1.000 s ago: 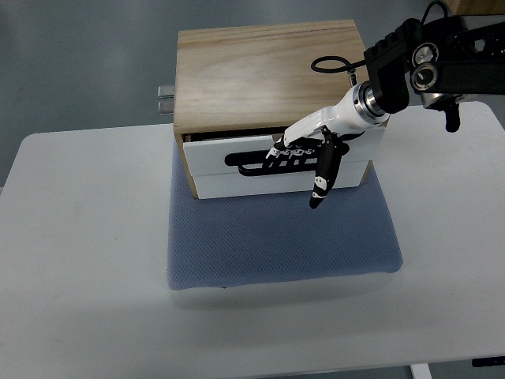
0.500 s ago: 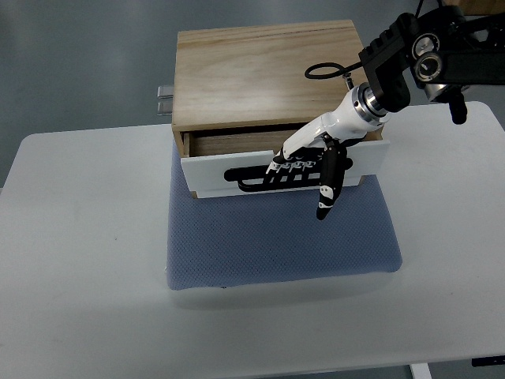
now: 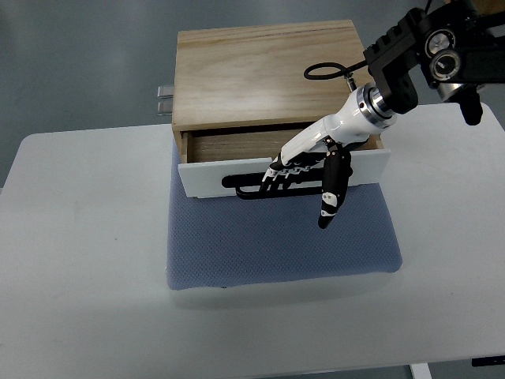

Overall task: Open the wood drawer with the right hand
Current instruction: 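Pull the upper drawer toward the robot with the right hand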

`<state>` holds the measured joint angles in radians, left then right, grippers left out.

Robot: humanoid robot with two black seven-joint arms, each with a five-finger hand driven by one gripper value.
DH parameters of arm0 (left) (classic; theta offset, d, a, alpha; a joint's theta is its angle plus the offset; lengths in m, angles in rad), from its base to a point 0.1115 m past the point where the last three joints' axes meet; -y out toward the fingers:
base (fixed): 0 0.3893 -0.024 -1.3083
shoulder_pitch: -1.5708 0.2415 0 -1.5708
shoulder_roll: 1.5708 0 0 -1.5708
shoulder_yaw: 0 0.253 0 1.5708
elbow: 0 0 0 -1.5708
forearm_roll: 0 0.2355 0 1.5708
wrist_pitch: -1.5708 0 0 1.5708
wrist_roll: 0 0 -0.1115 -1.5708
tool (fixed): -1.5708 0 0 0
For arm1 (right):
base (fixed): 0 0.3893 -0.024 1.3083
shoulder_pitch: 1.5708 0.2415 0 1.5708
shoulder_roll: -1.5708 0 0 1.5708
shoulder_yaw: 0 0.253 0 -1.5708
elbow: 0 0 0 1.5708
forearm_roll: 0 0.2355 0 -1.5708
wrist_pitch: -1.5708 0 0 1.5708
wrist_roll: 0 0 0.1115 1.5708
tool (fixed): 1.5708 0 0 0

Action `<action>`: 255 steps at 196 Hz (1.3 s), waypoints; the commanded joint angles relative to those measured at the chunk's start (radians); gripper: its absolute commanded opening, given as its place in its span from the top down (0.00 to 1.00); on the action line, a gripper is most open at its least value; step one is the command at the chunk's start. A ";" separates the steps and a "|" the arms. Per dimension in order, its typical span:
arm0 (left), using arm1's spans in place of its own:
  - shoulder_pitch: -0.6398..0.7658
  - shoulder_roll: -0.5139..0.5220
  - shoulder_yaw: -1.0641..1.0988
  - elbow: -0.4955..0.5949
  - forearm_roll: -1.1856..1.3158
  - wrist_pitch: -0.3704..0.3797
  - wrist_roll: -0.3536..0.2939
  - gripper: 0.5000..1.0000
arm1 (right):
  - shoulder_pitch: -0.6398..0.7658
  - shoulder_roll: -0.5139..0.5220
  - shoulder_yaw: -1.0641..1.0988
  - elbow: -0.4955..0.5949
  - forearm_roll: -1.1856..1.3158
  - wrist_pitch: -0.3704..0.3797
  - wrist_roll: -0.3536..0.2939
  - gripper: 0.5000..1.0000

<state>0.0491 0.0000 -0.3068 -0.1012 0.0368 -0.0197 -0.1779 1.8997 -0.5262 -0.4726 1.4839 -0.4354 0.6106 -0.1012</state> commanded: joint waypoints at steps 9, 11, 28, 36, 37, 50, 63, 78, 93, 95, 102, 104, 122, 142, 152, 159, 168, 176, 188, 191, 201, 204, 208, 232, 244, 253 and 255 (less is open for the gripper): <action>0.000 0.000 0.000 0.000 0.000 0.000 0.000 0.00 | 0.002 0.000 -0.001 0.010 0.000 0.000 0.000 0.12; 0.000 0.000 0.000 0.000 0.000 0.000 0.000 0.00 | 0.002 0.000 -0.001 0.010 0.000 0.000 0.000 0.12; 0.000 0.000 0.000 0.000 0.000 0.001 0.000 0.00 | 0.002 -0.001 -0.001 0.010 0.000 0.000 0.000 0.12; 0.000 0.000 0.000 0.000 0.000 0.000 0.000 0.00 | 0.002 -0.001 -0.003 0.010 0.000 0.000 0.000 0.12; 0.000 0.000 0.000 0.000 0.000 0.000 0.000 0.00 | 0.002 -0.001 -0.003 0.010 0.000 0.000 0.000 0.12; 0.000 0.000 0.000 0.000 0.000 0.001 0.000 0.00 | 0.002 -0.008 -0.003 0.015 0.000 0.000 0.000 0.12; 0.000 0.000 0.000 0.000 0.000 0.001 0.000 0.00 | 0.002 -0.011 -0.003 0.019 0.000 0.000 0.000 0.12; 0.000 0.000 0.000 0.000 0.000 0.000 0.000 0.00 | 0.002 -0.008 -0.003 0.016 0.000 0.000 0.000 0.12; 0.000 0.000 0.000 0.000 0.000 0.001 0.000 0.00 | 0.002 -0.009 -0.003 0.015 0.000 0.000 0.000 0.12; 0.000 0.000 0.000 0.000 0.000 0.000 0.000 0.00 | 0.002 -0.009 -0.004 0.015 0.000 0.000 0.000 0.12; 0.000 0.000 0.000 0.000 0.000 0.000 0.000 0.00 | 0.002 -0.008 -0.004 0.013 0.000 0.000 0.000 0.12; 0.000 0.000 0.000 0.000 0.000 0.000 0.000 0.00 | 0.002 -0.008 -0.004 0.012 0.000 0.000 0.000 0.12; 0.000 0.000 0.000 0.000 0.000 0.000 0.000 0.00 | 0.004 -0.009 -0.004 0.009 0.000 0.000 0.000 0.12; 0.000 0.000 0.000 0.000 0.000 0.001 0.000 0.00 | 0.004 -0.012 -0.004 0.009 0.000 0.000 0.000 0.12; 0.000 0.000 0.000 0.000 0.000 0.000 0.000 0.00 | 0.006 -0.015 -0.004 0.004 0.000 0.000 -0.002 0.12; 0.000 0.000 0.000 0.000 0.000 0.000 0.000 0.00 | 0.006 -0.015 -0.004 0.004 0.000 0.000 -0.002 0.12; 0.000 0.000 0.000 0.000 0.000 0.000 0.000 0.00 | 0.007 -0.017 -0.004 0.004 -0.002 0.000 -0.002 0.12; 0.000 0.000 0.000 0.000 0.000 0.000 0.000 0.00 | 0.007 -0.017 -0.004 0.004 0.000 0.000 0.000 0.12; 0.000 0.000 0.000 0.000 0.000 0.000 0.000 0.00 | 0.007 -0.015 -0.004 0.004 0.000 0.000 -0.002 0.12; 0.000 0.000 0.000 0.000 0.000 0.001 0.000 0.00 | 0.007 -0.015 -0.004 0.004 0.000 0.000 0.000 0.12; 0.000 0.000 0.000 0.000 0.000 0.000 0.000 0.00 | 0.007 -0.015 -0.004 0.004 0.000 0.000 0.000 0.12; 0.000 0.000 0.000 0.000 0.000 0.000 0.000 0.00 | 0.007 -0.015 -0.004 0.004 0.000 0.000 0.000 0.12; 0.000 0.000 0.000 0.000 0.000 0.000 0.000 0.00 | 0.009 -0.017 -0.004 0.004 0.000 0.000 0.000 0.12; 0.000 0.000 0.000 0.000 0.000 0.000 0.000 0.00 | 0.021 -0.020 -0.004 0.000 0.000 0.000 -0.002 0.12; 0.000 0.000 0.000 0.000 0.000 0.001 0.000 0.00 | 0.025 -0.021 -0.006 -0.002 0.000 0.000 -0.002 0.12; 0.000 0.000 0.000 0.000 0.000 0.000 0.000 0.00 | 0.025 -0.021 -0.007 -0.004 0.000 0.000 -0.002 0.12; 0.000 0.000 0.000 0.000 0.000 0.001 0.000 0.00 | 0.025 -0.021 -0.008 -0.002 0.000 0.000 -0.002 0.12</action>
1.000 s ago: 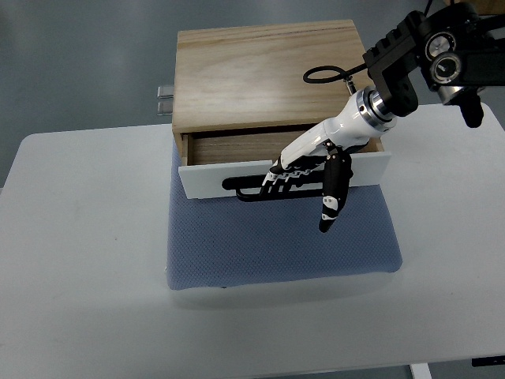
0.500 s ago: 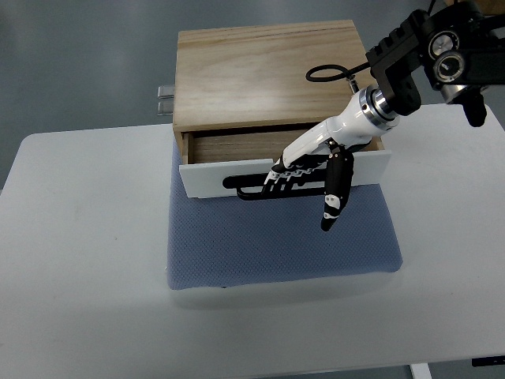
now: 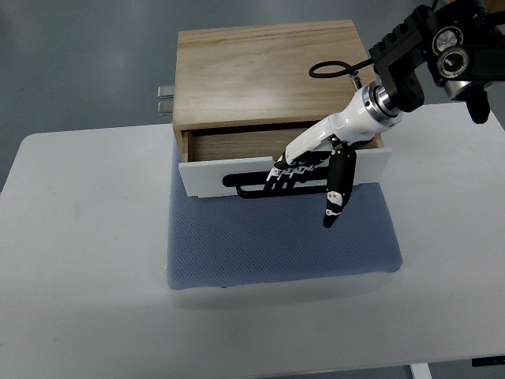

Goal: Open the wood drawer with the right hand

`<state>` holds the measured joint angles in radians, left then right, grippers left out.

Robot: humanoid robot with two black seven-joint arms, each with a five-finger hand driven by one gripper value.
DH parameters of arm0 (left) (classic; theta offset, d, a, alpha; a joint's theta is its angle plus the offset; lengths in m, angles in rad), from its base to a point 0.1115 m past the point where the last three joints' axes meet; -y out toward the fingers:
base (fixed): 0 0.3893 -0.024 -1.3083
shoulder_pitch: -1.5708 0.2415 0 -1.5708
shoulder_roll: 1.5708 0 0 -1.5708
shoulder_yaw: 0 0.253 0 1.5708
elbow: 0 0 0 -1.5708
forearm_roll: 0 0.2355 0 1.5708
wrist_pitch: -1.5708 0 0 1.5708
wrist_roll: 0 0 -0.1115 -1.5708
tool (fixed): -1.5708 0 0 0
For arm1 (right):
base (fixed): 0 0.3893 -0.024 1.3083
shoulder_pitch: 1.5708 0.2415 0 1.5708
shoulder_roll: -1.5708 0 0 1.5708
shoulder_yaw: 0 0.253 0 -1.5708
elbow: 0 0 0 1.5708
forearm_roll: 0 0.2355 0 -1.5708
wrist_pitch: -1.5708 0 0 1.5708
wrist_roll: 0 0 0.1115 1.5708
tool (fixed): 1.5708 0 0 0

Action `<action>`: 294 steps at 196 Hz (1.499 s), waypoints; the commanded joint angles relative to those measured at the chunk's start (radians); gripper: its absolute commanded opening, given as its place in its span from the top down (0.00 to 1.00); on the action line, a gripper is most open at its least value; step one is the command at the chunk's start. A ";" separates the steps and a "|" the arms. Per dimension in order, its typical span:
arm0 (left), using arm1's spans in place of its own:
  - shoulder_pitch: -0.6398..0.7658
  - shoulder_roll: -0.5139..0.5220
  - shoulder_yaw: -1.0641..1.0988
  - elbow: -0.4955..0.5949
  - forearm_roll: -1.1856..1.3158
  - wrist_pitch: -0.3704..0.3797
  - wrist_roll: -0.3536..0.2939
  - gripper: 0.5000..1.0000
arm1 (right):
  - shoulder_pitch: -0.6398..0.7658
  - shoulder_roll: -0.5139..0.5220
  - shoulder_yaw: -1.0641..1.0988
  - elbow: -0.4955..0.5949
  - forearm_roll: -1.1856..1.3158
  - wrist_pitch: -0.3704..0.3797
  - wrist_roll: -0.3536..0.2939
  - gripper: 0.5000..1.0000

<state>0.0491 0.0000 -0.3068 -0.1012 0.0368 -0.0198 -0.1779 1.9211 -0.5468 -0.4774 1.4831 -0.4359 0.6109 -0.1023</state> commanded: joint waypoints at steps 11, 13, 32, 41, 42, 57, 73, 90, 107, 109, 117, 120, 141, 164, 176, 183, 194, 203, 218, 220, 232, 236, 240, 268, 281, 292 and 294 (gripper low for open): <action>0.000 0.000 0.000 0.000 0.000 0.000 0.000 0.00 | 0.006 -0.001 -0.004 -0.003 0.000 -0.006 -0.002 0.12; 0.000 0.000 0.000 0.000 0.000 0.000 0.000 0.00 | 0.006 -0.001 -0.004 -0.003 0.000 -0.007 -0.002 0.12; 0.000 0.000 0.000 0.000 0.000 0.000 0.000 0.00 | 0.007 -0.001 -0.013 -0.001 0.000 -0.022 -0.005 0.12; 0.000 0.000 0.000 0.000 0.000 0.001 0.000 0.00 | 0.007 0.001 -0.013 -0.001 0.000 -0.026 -0.007 0.12; 0.000 0.000 0.000 0.000 0.000 0.001 0.000 0.00 | 0.007 0.001 -0.015 -0.001 0.000 -0.028 -0.007 0.12; 0.000 0.000 0.000 0.000 0.000 0.001 0.000 0.00 | 0.006 0.007 -0.015 -0.003 0.000 -0.030 -0.007 0.12; 0.000 0.000 0.000 0.000 0.000 0.001 0.000 0.00 | 0.004 0.014 -0.017 -0.001 0.000 -0.049 -0.008 0.12; 0.000 0.000 0.000 0.000 0.000 0.000 0.000 0.00 | -0.002 0.016 -0.020 -0.001 0.000 -0.071 -0.008 0.12; 0.000 0.000 0.000 0.000 0.000 0.001 0.000 0.00 | -0.008 0.018 -0.026 -0.001 0.000 -0.083 -0.008 0.12; 0.000 0.000 0.000 0.000 0.000 0.001 0.000 0.00 | -0.010 0.018 -0.026 -0.001 0.000 -0.086 -0.008 0.12; 0.000 0.000 0.000 0.000 0.000 0.000 0.000 0.00 | -0.010 0.019 -0.027 -0.001 0.000 -0.092 -0.008 0.12; 0.000 0.000 0.000 0.000 0.000 0.000 0.000 0.00 | -0.010 0.019 -0.027 -0.001 0.000 -0.092 -0.008 0.12; 0.000 0.000 0.000 0.000 0.000 0.000 0.000 0.00 | -0.011 0.022 -0.029 -0.001 0.000 -0.091 -0.008 0.12; 0.000 0.000 0.000 0.000 0.000 0.000 0.000 0.00 | -0.005 0.019 -0.027 0.000 0.000 -0.077 -0.005 0.12; 0.000 0.000 0.000 0.000 0.000 0.000 0.000 0.00 | 0.006 0.010 -0.023 0.000 0.000 -0.053 0.000 0.12; 0.000 0.000 0.000 0.000 0.000 0.000 0.000 0.00 | 0.009 0.005 -0.015 0.000 0.000 -0.031 0.001 0.12; 0.000 0.000 0.000 0.000 0.000 0.000 0.000 0.00 | 0.026 0.001 -0.013 0.002 0.002 -0.008 0.001 0.12; 0.000 0.000 0.000 0.000 0.000 0.000 0.000 0.00 | 0.052 -0.004 -0.013 0.002 0.002 0.000 0.001 0.12; 0.000 0.000 0.000 0.000 0.000 0.001 0.000 0.00 | 0.064 -0.009 -0.012 0.002 0.002 0.000 0.003 0.12; 0.000 0.000 0.000 0.000 0.000 0.001 0.000 0.00 | 0.064 -0.009 -0.012 0.002 0.002 0.000 0.003 0.12; 0.000 0.000 0.000 0.000 0.000 0.000 0.000 0.00 | 0.093 -0.025 0.016 0.002 0.006 0.000 0.004 0.12; 0.000 0.000 0.000 0.000 0.000 0.001 0.000 0.00 | 0.095 -0.028 0.029 0.002 0.013 0.000 0.006 0.12; 0.000 0.000 0.000 0.000 0.000 0.000 0.000 0.00 | 0.096 -0.032 0.045 0.002 0.017 0.000 0.007 0.12; 0.000 0.000 0.000 0.000 0.000 0.000 0.000 0.00 | 0.085 -0.071 0.175 -0.012 0.063 0.000 0.016 0.11; 0.000 0.000 0.000 0.000 0.000 0.000 0.000 0.00 | 0.065 -0.073 0.226 -0.064 0.114 0.000 0.018 0.11; 0.000 0.000 0.000 0.000 0.000 0.000 0.000 0.00 | 0.032 -0.074 0.256 -0.118 0.172 0.000 0.023 0.11; 0.000 0.000 0.000 0.000 0.000 0.000 0.000 0.00 | 0.026 -0.074 0.264 -0.128 0.186 0.000 0.024 0.12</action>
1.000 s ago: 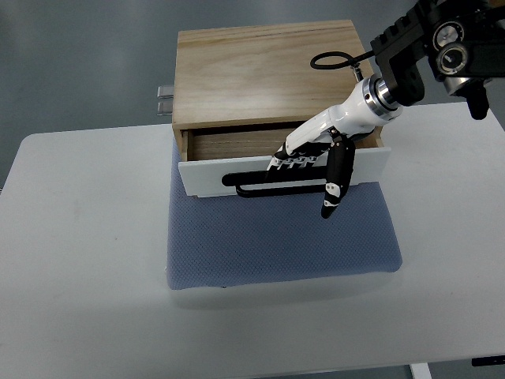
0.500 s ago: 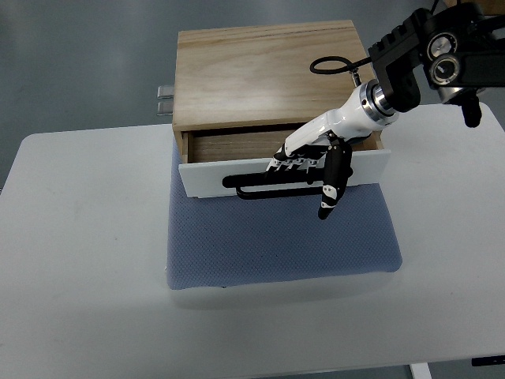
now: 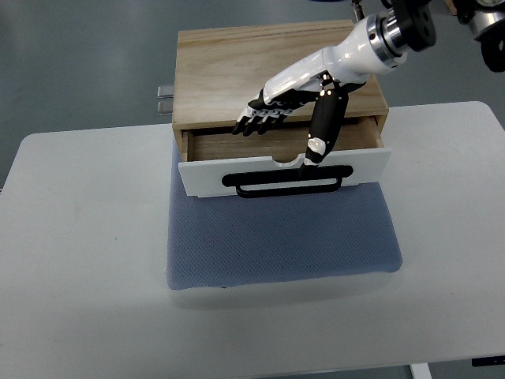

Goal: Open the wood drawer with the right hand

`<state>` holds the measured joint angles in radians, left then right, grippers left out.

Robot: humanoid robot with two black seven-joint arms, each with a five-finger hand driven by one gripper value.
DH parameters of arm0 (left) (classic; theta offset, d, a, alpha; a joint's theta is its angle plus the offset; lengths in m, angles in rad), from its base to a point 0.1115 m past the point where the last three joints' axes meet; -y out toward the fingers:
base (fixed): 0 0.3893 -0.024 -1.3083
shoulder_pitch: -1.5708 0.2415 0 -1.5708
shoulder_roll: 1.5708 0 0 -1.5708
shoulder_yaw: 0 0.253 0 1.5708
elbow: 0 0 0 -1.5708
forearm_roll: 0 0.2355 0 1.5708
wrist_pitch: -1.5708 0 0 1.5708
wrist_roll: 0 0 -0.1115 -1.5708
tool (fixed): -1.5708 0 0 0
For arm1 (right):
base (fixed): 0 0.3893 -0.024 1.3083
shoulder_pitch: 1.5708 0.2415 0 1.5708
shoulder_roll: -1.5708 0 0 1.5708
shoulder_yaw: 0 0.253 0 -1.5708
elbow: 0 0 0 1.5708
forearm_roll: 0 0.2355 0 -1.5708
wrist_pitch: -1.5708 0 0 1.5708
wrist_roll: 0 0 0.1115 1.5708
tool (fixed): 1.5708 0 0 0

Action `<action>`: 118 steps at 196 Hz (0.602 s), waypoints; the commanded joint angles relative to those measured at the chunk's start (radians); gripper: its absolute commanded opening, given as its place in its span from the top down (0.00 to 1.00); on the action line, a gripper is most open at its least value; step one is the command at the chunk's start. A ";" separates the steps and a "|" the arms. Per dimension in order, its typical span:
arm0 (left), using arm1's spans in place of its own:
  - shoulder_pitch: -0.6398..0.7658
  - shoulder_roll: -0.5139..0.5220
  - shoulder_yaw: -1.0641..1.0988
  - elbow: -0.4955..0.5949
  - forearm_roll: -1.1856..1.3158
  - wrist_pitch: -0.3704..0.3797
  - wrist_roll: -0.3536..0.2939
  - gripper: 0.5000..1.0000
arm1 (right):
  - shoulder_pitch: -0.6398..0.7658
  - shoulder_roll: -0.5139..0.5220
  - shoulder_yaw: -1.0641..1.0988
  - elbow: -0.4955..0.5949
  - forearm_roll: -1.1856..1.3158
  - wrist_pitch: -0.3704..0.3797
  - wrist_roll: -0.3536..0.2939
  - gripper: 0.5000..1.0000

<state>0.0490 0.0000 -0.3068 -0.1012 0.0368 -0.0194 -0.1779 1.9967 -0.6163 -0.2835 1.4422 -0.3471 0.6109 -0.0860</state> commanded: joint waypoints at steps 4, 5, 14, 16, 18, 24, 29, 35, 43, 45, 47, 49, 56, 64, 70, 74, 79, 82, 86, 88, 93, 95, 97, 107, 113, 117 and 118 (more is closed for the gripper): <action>0.000 0.000 0.000 0.000 0.000 0.001 0.000 0.00 | -0.062 -0.005 0.084 -0.108 0.123 0.000 0.015 0.12; 0.000 0.000 0.000 0.000 0.000 0.001 0.000 0.00 | -0.062 -0.005 0.084 -0.108 0.123 0.000 0.015 0.12; 0.000 0.000 0.000 0.000 0.000 0.001 0.000 0.00 | -0.062 -0.005 0.084 -0.108 0.123 0.000 0.015 0.12; 0.000 0.000 0.000 0.000 0.000 -0.001 0.000 0.00 | -0.095 -0.007 0.113 -0.155 0.180 -0.023 0.038 0.12; 0.000 0.000 0.000 0.000 0.000 -0.001 0.000 0.00 | -0.102 -0.008 0.119 -0.167 0.191 -0.033 0.046 0.12; 0.000 0.000 0.000 0.000 0.000 0.000 0.000 0.00 | -0.125 -0.013 0.130 -0.198 0.214 -0.060 0.068 0.12; 0.000 0.000 0.000 0.000 0.000 -0.001 0.000 0.00 | -0.141 -0.017 0.138 -0.220 0.224 -0.082 0.086 0.12; 0.000 0.000 0.000 0.000 0.000 -0.001 0.000 0.00 | -0.162 -0.022 0.151 -0.258 0.244 -0.115 0.120 0.12; 0.000 0.000 0.000 0.000 0.000 -0.001 0.000 0.00 | -0.170 -0.023 0.156 -0.272 0.249 -0.128 0.131 0.12; 0.000 0.000 0.000 0.000 0.000 -0.001 0.000 0.00 | -0.170 -0.023 0.156 -0.272 0.249 -0.128 0.131 0.12; 0.000 0.000 0.000 0.000 0.000 -0.001 0.000 0.00 | -0.170 -0.023 0.156 -0.272 0.249 -0.128 0.131 0.12; 0.000 0.000 0.000 0.000 0.000 -0.001 0.000 0.00 | -0.202 -0.022 0.184 -0.325 0.277 -0.194 0.189 0.12; 0.000 0.000 0.000 0.000 0.000 0.000 0.000 0.00 | -0.236 -0.022 0.208 -0.370 0.309 -0.256 0.232 0.12; 0.000 0.000 0.000 0.000 0.000 0.001 0.000 0.00 | -0.254 -0.019 0.217 -0.388 0.327 -0.284 0.247 0.12; 0.000 0.000 0.000 0.000 0.000 0.001 0.000 0.00 | -0.254 -0.019 0.217 -0.388 0.327 -0.284 0.247 0.12; 0.000 0.000 0.000 0.000 0.000 -0.001 0.000 0.00 | -0.312 -0.022 0.245 -0.433 0.381 -0.355 0.278 0.12; 0.000 0.000 0.000 0.000 0.000 -0.001 0.000 0.00 | -0.331 -0.020 0.256 -0.451 0.395 -0.375 0.285 0.12; 0.000 0.000 0.000 0.000 0.000 0.000 0.000 0.00 | -0.348 -0.017 0.271 -0.467 0.407 -0.391 0.290 0.12; 0.000 0.000 0.000 0.000 0.000 0.001 0.000 0.00 | -0.357 -0.016 0.280 -0.476 0.415 -0.401 0.293 0.12; 0.000 0.000 0.000 0.000 0.000 -0.001 0.000 0.00 | -0.366 -0.014 0.290 -0.487 0.419 -0.410 0.296 0.12; 0.000 0.000 0.000 0.000 0.000 -0.001 0.000 0.00 | -0.388 -0.013 0.308 -0.510 0.433 -0.427 0.304 0.12; 0.000 0.000 0.000 0.000 0.000 -0.001 0.000 0.00 | -0.398 -0.011 0.320 -0.519 0.438 -0.435 0.308 0.12; 0.000 0.000 0.000 0.000 0.000 -0.001 0.000 0.00 | -0.411 -0.010 0.331 -0.528 0.444 -0.442 0.312 0.12; 0.000 0.000 0.000 0.000 0.000 -0.001 0.000 0.00 | -0.473 -0.003 0.401 -0.583 0.467 -0.476 0.322 0.12; 0.000 0.000 0.000 0.000 0.000 0.001 0.000 0.00 | -0.513 -0.002 0.455 -0.600 0.482 -0.491 0.324 0.12; 0.000 0.000 0.000 0.000 0.000 -0.001 0.000 0.00 | -0.539 0.000 0.492 -0.612 0.488 -0.499 0.325 0.12; 0.000 0.000 0.000 0.000 0.000 -0.001 0.000 0.00 | -0.539 0.000 0.492 -0.612 0.488 -0.499 0.325 0.12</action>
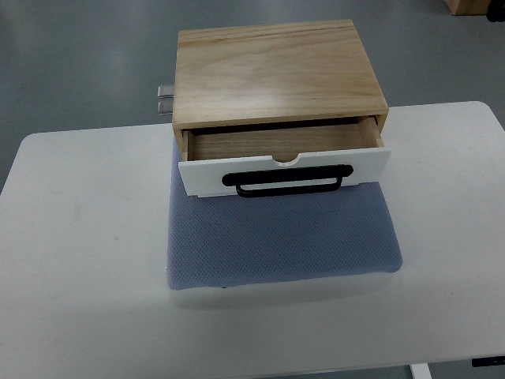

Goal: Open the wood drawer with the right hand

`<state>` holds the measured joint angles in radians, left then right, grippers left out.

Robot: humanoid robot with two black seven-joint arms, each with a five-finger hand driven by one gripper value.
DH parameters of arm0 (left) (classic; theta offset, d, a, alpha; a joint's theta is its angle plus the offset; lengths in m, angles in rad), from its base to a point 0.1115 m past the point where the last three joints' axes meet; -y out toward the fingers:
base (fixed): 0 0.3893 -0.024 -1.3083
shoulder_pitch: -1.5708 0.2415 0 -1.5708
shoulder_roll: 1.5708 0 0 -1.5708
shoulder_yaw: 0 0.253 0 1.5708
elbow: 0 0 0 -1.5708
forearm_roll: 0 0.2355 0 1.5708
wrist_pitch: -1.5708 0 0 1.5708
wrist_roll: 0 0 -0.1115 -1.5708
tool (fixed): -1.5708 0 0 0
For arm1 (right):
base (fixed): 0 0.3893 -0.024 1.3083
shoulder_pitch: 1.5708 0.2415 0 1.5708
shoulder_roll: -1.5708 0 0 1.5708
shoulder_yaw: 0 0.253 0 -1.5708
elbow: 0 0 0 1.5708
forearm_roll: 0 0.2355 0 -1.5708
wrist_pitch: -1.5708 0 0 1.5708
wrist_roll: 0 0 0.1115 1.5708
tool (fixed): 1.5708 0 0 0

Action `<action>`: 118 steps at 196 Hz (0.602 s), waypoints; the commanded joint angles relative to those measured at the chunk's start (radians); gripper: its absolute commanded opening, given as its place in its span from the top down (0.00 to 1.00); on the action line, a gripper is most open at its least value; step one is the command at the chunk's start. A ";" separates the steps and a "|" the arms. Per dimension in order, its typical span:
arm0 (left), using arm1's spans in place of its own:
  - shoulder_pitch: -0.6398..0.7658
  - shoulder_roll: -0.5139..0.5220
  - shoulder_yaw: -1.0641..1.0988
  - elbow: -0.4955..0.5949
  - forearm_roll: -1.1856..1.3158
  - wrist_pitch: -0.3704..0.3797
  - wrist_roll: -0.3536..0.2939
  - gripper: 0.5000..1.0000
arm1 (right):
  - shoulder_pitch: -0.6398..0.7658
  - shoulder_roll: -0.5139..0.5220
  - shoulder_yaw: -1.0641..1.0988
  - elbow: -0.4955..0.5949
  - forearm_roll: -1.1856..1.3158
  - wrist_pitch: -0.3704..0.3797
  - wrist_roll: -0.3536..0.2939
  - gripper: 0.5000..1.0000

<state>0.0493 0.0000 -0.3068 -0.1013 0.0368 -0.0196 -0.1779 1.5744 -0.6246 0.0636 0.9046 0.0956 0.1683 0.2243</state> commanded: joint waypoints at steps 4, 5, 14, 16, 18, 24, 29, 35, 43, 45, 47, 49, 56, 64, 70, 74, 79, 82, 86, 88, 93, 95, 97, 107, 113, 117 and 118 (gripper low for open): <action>0.000 0.000 0.000 0.000 0.000 0.000 0.000 0.00 | -0.145 0.008 0.185 -0.085 0.050 -0.064 0.015 0.12; 0.000 0.000 0.000 0.000 0.000 0.000 0.000 0.00 | -0.145 0.008 0.185 -0.085 0.050 -0.064 0.015 0.12; 0.000 0.000 0.000 0.000 0.000 0.000 0.000 0.00 | -0.211 0.010 0.280 -0.104 0.052 -0.082 0.013 0.12; 0.000 0.000 0.000 0.000 0.000 0.000 0.000 0.00 | -0.211 0.010 0.280 -0.104 0.052 -0.082 0.013 0.12; 0.000 0.000 0.000 0.000 0.000 0.001 0.000 0.00 | -0.223 0.010 0.298 -0.107 0.052 -0.085 0.013 0.12; 0.000 0.000 0.000 0.000 0.000 0.000 0.000 0.00 | -0.258 0.010 0.349 -0.121 0.052 -0.093 0.012 0.12; 0.000 0.000 0.000 0.000 0.000 0.000 0.000 0.00 | -0.258 0.010 0.349 -0.121 0.052 -0.093 0.012 0.12; 0.000 0.000 0.000 0.000 0.000 0.001 0.000 0.00 | -0.312 0.011 0.426 -0.144 0.052 -0.104 0.010 0.12; 0.000 0.000 0.000 0.000 0.000 0.000 0.000 0.00 | -0.356 0.011 0.467 -0.162 0.052 -0.108 0.009 0.12; 0.000 0.000 0.000 0.000 0.000 0.000 0.000 0.00 | -0.366 0.013 0.476 -0.167 0.052 -0.110 0.007 0.12; 0.000 0.000 0.000 0.000 0.000 0.001 0.000 0.00 | -0.373 0.013 0.484 -0.173 0.052 -0.110 0.007 0.12; 0.000 0.000 0.000 0.000 0.000 0.000 0.000 0.00 | -0.382 0.013 0.492 -0.177 0.052 -0.110 0.007 0.12; 0.000 0.000 0.000 0.000 0.000 0.000 0.000 0.00 | -0.405 0.014 0.509 -0.191 0.053 -0.110 0.006 0.12; 0.000 0.000 0.000 0.000 0.000 0.000 0.000 0.00 | -0.436 0.019 0.522 -0.200 0.053 -0.108 0.004 0.12; 0.000 0.000 0.000 0.000 0.000 0.000 0.000 0.00 | -0.450 0.029 0.528 -0.204 0.053 -0.110 0.004 0.11; 0.000 0.000 0.000 0.000 0.000 0.000 0.000 0.00 | -0.461 0.043 0.532 -0.207 0.053 -0.110 0.003 0.11; 0.000 0.000 0.000 0.000 0.000 0.000 0.000 0.00 | -0.467 0.051 0.533 -0.208 0.053 -0.110 0.003 0.11; 0.000 0.000 0.000 0.000 0.000 0.000 0.000 0.00 | -0.467 0.051 0.533 -0.208 0.053 -0.110 0.003 0.11; 0.000 0.000 0.000 0.000 0.000 0.001 0.000 0.00 | -0.491 0.074 0.539 -0.222 0.055 -0.110 0.001 0.12; 0.000 0.000 0.000 0.000 0.000 0.001 0.000 0.00 | -0.496 0.077 0.539 -0.227 0.055 -0.110 0.001 0.11; 0.000 0.000 0.000 0.000 0.000 0.000 0.000 0.00 | -0.507 0.082 0.542 -0.234 0.056 -0.107 0.001 0.12; 0.000 0.000 0.000 0.000 0.000 0.000 0.000 0.00 | -0.513 0.085 0.547 -0.237 0.058 -0.105 0.001 0.11; 0.000 0.000 0.000 0.000 0.000 0.000 0.000 0.00 | -0.516 0.088 0.550 -0.242 0.059 -0.104 0.001 0.11; 0.000 0.000 0.000 0.000 0.000 0.001 0.000 0.00 | -0.534 0.098 0.570 -0.253 0.076 -0.101 -0.002 0.11; 0.000 0.000 0.000 0.000 0.000 0.000 0.000 0.00 | -0.548 0.109 0.587 -0.256 0.095 -0.095 -0.003 0.11; 0.000 0.000 0.000 0.000 0.000 0.000 0.000 0.00 | -0.559 0.115 0.596 -0.257 0.107 -0.092 -0.005 0.11; 0.000 0.000 0.000 0.000 0.000 0.000 0.000 0.00 | -0.559 0.115 0.596 -0.257 0.107 -0.092 -0.005 0.11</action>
<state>0.0491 0.0000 -0.3068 -0.1013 0.0368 -0.0197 -0.1779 1.0590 -0.5386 0.6191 0.6644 0.1621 0.0641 0.2245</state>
